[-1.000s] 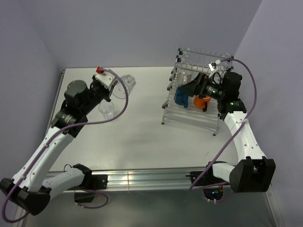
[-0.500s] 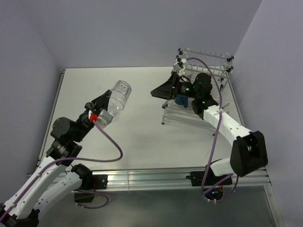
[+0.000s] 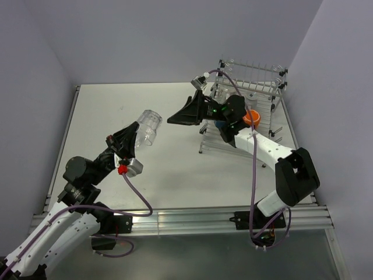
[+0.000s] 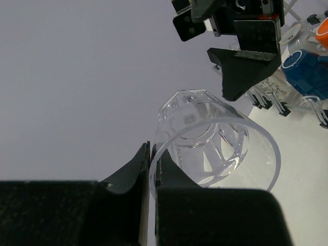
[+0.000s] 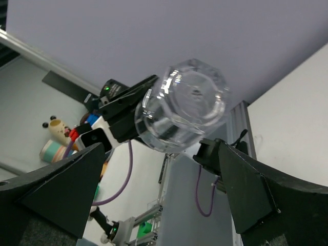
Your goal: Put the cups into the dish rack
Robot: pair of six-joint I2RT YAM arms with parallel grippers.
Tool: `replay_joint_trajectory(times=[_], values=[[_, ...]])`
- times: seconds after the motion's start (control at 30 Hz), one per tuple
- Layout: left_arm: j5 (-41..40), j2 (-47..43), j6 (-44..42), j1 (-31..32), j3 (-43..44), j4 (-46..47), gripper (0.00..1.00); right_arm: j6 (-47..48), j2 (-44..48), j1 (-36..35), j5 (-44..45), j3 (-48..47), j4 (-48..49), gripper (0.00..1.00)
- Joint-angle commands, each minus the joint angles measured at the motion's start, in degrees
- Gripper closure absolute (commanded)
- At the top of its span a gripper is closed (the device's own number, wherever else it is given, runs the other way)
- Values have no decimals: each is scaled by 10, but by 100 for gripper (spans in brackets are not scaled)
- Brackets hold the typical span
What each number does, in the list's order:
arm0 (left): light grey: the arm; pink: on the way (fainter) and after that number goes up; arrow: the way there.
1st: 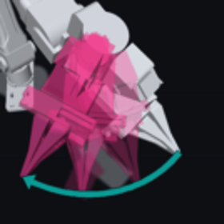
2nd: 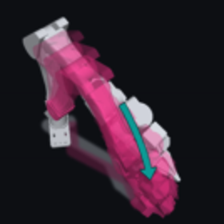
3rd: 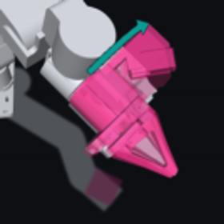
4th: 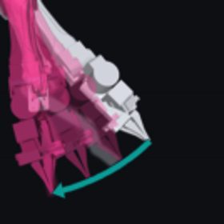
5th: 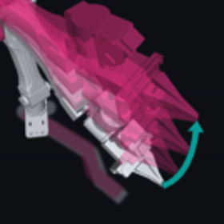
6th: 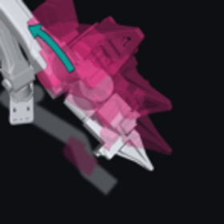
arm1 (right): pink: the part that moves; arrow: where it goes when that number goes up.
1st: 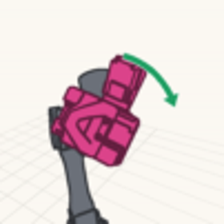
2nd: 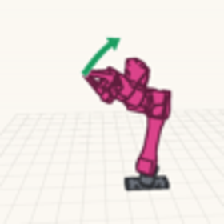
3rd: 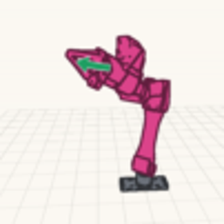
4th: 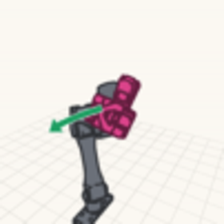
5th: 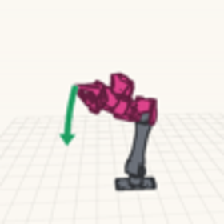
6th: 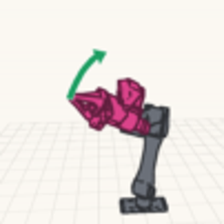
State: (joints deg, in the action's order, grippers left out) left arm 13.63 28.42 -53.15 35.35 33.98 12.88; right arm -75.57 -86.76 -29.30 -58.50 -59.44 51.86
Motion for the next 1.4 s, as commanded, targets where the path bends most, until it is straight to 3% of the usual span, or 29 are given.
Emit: replay_joint_trajectory(times=[0.0,0.37,0.6,0.9,1.37], values=[[5,2,-9,2,21,32,100,-30,-17,-19,-8,-35,67,0],[12,-4,-22,2,25,20,100,-57,-52,-31,1,-54,29,0],[48,-14,-55,3,8,27,100,-67,-62,-44,-1,-74,54,0],[25,1,65,3,42,35,100,-41,-75,-57,-11,-95,76,0],[26,-5,72,4,36,37,100,-34,-83,-72,-14,-114,85,0]])
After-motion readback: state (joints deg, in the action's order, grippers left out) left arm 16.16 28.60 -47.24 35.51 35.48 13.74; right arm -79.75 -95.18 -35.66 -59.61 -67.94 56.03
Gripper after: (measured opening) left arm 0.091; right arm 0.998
